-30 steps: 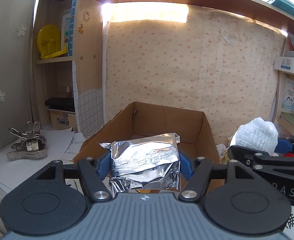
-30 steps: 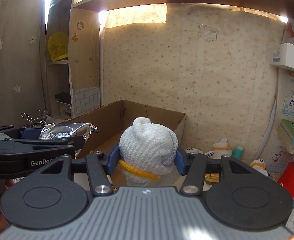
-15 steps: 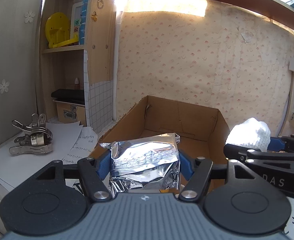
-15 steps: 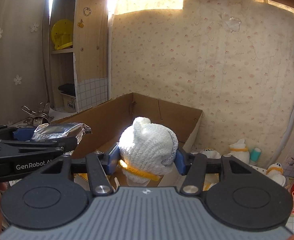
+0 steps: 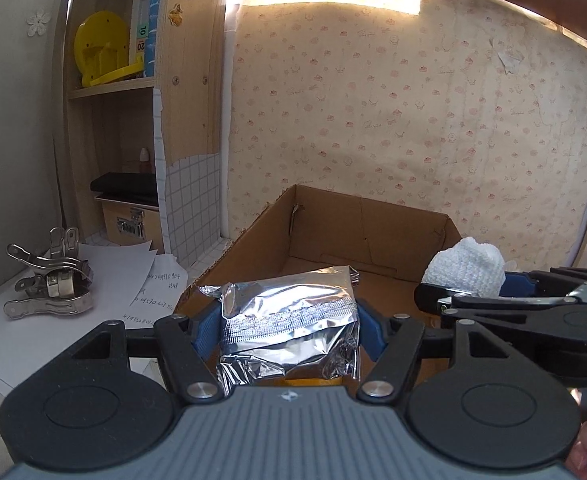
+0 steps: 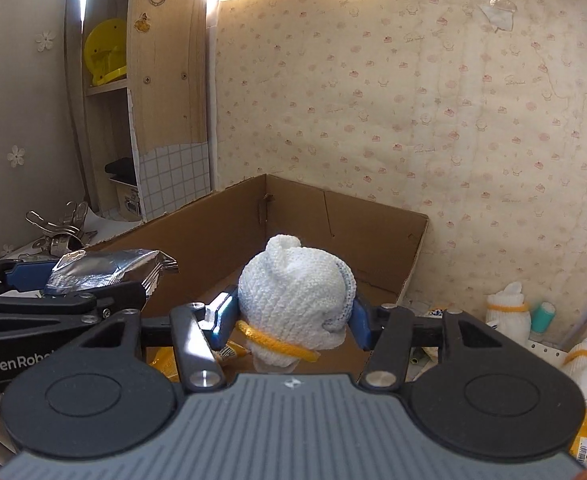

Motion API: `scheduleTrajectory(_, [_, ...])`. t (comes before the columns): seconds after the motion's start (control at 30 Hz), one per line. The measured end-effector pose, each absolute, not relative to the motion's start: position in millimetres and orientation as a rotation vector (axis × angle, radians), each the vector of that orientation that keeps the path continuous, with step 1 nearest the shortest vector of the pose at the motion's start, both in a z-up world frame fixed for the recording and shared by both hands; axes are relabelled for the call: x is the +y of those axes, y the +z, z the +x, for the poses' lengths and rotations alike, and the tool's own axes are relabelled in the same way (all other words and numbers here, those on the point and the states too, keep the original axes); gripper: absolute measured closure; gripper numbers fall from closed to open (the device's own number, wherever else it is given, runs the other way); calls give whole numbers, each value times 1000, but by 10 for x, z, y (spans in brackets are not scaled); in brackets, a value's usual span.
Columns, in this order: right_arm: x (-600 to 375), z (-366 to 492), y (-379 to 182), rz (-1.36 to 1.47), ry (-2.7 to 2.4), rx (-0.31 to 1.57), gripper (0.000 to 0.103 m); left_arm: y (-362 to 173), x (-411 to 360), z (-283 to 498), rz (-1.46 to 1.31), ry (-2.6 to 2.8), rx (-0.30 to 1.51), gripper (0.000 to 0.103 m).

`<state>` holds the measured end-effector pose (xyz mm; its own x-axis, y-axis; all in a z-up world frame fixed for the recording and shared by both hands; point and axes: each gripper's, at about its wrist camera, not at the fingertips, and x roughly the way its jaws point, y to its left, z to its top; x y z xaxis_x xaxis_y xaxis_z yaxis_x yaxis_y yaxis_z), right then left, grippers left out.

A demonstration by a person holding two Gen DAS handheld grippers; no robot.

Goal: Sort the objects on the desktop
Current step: 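Open right tool to drop the white ball while left tool drops the foil packet into the box, then move both open tools back toward the pile of objects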

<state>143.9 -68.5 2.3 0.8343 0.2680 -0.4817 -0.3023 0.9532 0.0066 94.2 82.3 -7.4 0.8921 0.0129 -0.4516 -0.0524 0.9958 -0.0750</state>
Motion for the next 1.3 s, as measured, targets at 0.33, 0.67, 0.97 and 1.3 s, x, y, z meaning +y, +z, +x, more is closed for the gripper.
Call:
scheduleTrajectory(0.33, [-776,1512,-3,-58,290,494,36,-123,792,1037,-58,68,496,28])
scheduleTrajectory(0.67, [-858,1390,77,-71,266,463,36,-98,757,1046,-50,87,497,18])
scheduleTrajectory(0.97, [-1029,1262,124,-62,236,445,35,-9,634,951,-54,62,472,18])
scheduleTrajectory(1.3, [-1581,920,44,-61,135,425,32,33,139,716,-26,-73,434,17])
